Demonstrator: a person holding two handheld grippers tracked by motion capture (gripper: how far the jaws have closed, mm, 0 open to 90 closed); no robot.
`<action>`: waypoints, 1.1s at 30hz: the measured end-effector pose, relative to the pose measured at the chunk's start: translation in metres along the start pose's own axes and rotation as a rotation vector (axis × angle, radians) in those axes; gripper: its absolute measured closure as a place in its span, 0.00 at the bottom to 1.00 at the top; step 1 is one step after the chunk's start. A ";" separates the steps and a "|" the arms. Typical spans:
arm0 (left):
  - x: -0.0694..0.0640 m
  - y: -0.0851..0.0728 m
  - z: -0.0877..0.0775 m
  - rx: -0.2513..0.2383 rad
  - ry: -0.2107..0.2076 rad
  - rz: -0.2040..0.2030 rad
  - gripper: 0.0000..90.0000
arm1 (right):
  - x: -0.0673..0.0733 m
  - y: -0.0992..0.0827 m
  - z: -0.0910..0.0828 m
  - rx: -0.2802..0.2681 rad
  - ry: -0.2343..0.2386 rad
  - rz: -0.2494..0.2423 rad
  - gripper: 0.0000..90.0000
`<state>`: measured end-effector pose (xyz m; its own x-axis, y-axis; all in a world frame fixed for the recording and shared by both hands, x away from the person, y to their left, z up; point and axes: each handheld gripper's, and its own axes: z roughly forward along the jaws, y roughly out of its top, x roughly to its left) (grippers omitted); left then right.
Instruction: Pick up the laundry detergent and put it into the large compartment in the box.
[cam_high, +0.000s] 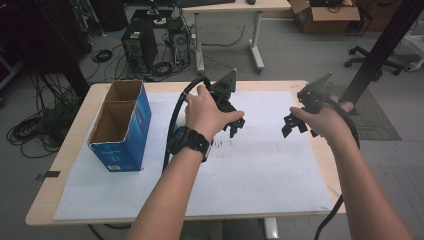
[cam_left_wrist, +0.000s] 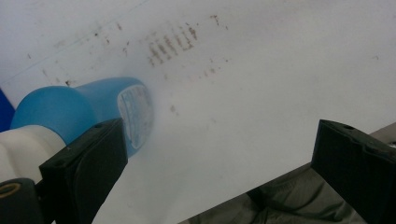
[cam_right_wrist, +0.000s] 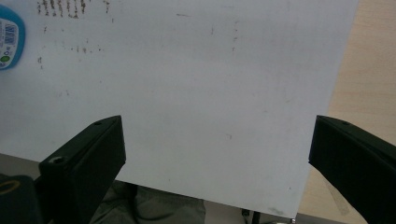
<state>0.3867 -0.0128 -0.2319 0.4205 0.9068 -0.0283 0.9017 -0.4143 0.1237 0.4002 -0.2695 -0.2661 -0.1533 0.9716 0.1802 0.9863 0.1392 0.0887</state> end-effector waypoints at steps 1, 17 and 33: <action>0.000 0.000 0.000 0.001 -0.002 0.000 0.04 | 0.000 0.000 -0.001 0.000 0.001 -0.001 0.04; 0.005 0.002 -0.005 -0.023 -0.034 0.024 0.04 | -0.001 -0.001 0.001 -0.002 0.005 0.002 0.04; 0.024 0.006 -0.026 -0.068 -0.041 0.010 0.04 | 0.000 0.001 0.000 -0.008 0.005 -0.002 0.04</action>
<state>0.3997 0.0083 -0.2058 0.4349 0.8980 -0.0668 0.8889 -0.4163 0.1912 0.4010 -0.2690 -0.2657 -0.1556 0.9704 0.1846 0.9855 0.1397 0.0965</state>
